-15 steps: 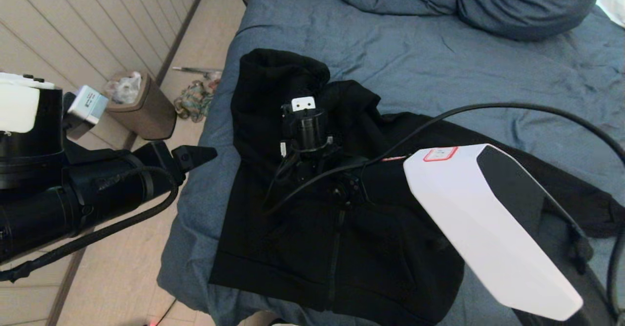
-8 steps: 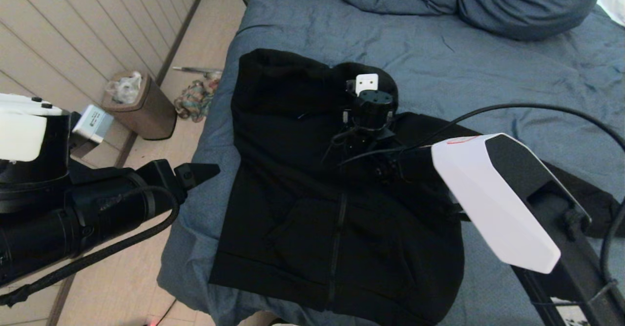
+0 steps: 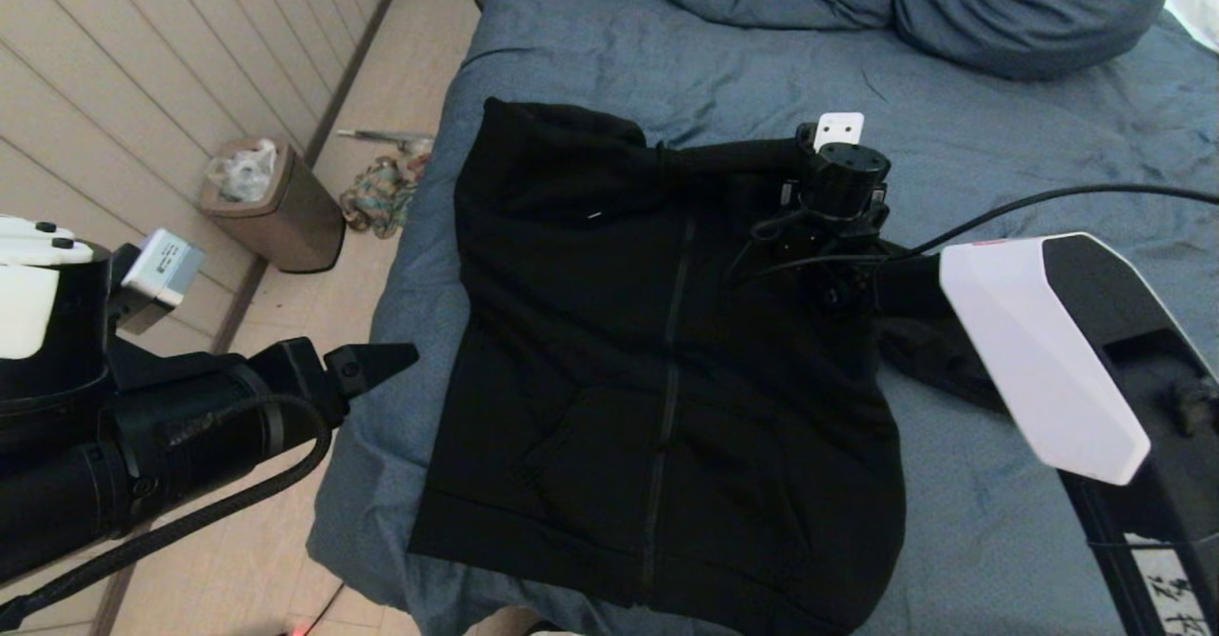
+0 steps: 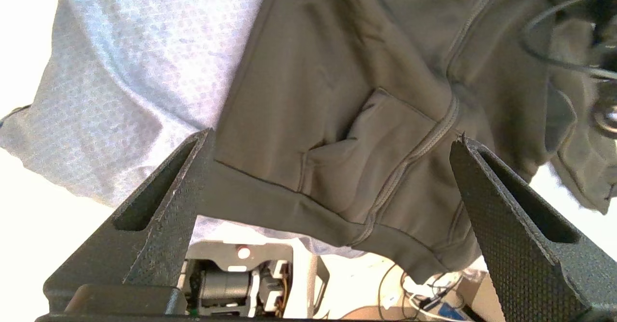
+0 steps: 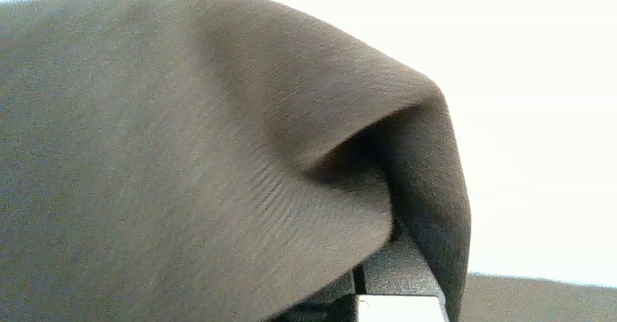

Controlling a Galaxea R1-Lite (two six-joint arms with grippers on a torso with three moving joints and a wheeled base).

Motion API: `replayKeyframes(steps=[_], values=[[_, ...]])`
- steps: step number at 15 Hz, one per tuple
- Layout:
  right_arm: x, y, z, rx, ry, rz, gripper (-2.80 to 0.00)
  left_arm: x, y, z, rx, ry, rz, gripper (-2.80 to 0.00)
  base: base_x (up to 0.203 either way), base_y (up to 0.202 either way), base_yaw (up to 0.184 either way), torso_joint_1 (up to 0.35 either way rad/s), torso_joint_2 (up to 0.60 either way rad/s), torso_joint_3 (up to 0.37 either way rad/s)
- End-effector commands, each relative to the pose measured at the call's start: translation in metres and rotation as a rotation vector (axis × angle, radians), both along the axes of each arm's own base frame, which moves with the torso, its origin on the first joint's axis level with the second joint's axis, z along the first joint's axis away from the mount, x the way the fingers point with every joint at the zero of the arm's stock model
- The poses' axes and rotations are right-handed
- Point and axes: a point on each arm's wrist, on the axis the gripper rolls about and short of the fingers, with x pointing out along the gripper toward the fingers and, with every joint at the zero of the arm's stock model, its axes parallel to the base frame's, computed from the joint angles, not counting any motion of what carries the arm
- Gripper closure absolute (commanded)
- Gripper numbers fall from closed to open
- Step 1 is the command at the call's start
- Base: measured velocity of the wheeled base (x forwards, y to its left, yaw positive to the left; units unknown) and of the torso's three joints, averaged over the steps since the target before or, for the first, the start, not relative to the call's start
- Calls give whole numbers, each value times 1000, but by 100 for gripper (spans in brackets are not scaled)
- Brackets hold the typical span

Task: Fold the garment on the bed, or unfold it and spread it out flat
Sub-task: Unfold the black sweatshirt

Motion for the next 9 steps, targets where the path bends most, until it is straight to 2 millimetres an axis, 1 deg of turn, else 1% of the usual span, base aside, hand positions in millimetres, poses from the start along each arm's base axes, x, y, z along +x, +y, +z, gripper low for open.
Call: replayKeyframes(steps=[1,3,5,6,9], values=[[-1,-22,11,7,-25,-46,0,-1,1,0,-4,-2,3,-280,0,0,0,0,0,0],[0,-53,16,14,-41,-106,0,-1,0,1,-6,-4,3,-280,0,0,0,0,0,0],[1,-87,17,17,-47,-169,0,-1,-1,1,-6,-4,-7,-280,0,0,0,0,0,0],[1,-93,19,23,-55,-176,0,-2,-3,1,-7,-3,-16,-280,0,0,0,0,0,0],[2,-85,16,19,-50,-153,0,-4,-5,3,-10,-7,-29,-280,0,0,0,0,0,0]])
